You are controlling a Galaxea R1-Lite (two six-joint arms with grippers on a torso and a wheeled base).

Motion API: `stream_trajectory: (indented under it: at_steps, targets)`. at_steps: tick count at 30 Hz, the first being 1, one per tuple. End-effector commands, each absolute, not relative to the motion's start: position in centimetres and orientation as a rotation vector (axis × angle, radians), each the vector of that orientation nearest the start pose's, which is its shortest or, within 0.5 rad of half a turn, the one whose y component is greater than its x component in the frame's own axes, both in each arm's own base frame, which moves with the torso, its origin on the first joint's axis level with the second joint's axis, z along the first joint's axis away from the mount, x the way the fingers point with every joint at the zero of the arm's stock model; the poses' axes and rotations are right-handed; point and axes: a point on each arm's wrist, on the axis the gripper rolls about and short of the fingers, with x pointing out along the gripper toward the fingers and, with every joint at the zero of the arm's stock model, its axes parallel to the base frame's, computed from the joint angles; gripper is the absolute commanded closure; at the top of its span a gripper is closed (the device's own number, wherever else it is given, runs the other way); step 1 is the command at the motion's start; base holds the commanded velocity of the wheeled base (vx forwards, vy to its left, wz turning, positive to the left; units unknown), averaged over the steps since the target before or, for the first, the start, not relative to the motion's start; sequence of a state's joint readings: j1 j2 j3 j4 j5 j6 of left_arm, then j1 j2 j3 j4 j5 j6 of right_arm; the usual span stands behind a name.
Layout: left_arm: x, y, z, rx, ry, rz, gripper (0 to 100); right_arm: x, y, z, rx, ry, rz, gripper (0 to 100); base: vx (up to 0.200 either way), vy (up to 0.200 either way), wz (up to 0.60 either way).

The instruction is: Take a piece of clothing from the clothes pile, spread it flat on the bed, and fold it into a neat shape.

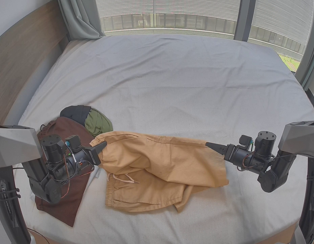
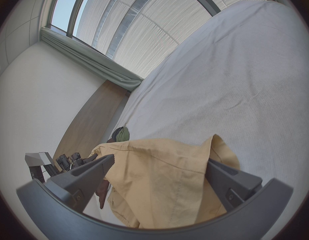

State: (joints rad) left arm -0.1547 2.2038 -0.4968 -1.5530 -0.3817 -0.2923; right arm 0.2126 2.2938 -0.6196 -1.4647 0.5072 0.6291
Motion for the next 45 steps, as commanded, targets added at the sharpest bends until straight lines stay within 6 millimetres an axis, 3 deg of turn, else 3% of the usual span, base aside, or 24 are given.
stream_trajectory:
  at_steps: [1,27,28,45]
  targets:
    - [32.3,-5.9,4.4,-0.302,0.227,-0.510,100,34.8,8.2,2.3,0.637,0.417,0.628,0,0.000,0.000,0.00]
    - [32.3,-6.0,4.2,-0.303,0.236,-0.514,100,35.9,9.1,2.2,0.691,0.381,0.697,0,0.000,0.000,0.00]
    - [32.3,-6.0,4.1,-0.303,0.237,-0.513,100,36.0,9.1,2.2,0.691,0.379,0.696,100,0.000,0.000,0.00]
    - [32.6,-6.1,4.5,-0.301,0.216,-0.517,100,35.4,9.3,2.8,0.678,0.371,0.702,100,0.000,0.000,0.00]
